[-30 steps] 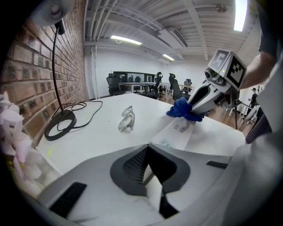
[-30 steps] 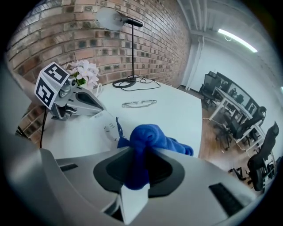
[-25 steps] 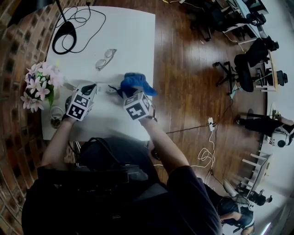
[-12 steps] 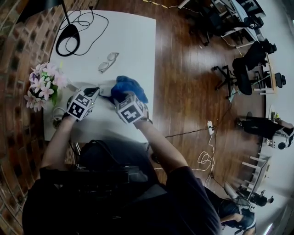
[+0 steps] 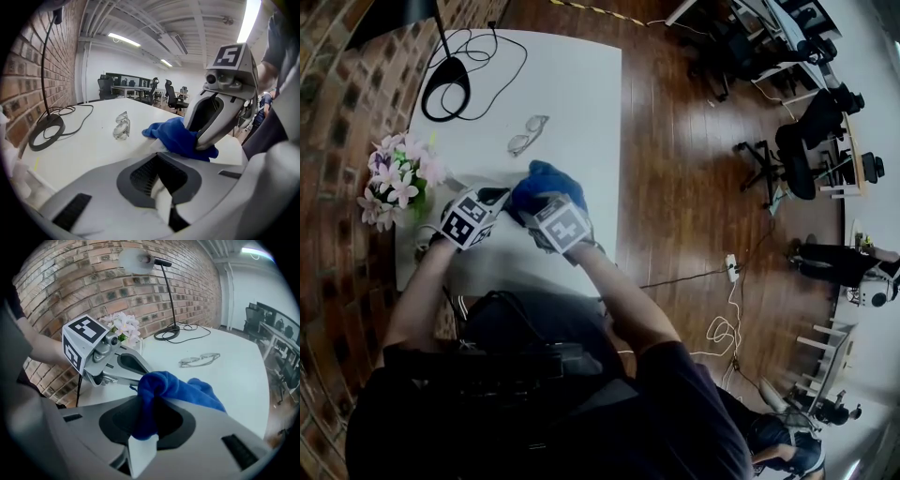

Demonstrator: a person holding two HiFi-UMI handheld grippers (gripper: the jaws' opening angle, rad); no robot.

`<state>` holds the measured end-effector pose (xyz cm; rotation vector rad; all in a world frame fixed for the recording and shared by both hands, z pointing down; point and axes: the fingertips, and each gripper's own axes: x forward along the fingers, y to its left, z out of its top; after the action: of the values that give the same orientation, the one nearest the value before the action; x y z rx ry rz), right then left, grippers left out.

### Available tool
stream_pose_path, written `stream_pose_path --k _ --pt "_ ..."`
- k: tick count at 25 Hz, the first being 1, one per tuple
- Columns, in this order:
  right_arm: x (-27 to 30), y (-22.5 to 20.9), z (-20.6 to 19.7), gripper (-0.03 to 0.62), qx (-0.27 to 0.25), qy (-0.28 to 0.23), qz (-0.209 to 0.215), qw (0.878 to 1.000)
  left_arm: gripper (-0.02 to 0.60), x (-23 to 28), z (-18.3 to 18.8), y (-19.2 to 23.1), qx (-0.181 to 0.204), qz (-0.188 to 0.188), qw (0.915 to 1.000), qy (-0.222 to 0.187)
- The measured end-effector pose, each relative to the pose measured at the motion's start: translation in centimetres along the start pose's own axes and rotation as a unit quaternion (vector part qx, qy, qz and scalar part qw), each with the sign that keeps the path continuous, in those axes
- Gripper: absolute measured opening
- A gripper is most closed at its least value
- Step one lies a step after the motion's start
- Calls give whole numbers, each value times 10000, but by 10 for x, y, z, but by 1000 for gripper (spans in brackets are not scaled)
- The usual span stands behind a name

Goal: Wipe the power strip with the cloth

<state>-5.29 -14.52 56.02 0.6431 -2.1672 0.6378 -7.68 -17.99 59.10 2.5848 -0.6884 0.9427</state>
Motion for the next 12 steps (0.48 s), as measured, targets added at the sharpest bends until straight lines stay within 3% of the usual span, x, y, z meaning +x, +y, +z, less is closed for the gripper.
stream_pose_path --k 7,12 --pt "6 20 18 81 587 -121 721 9956 5 -3 -3 -5 216 -271 9994 -21" --pt "8 22 19 81 710 -104 877 9936 3 -5 -5 -8 242 -456 9987 -35"
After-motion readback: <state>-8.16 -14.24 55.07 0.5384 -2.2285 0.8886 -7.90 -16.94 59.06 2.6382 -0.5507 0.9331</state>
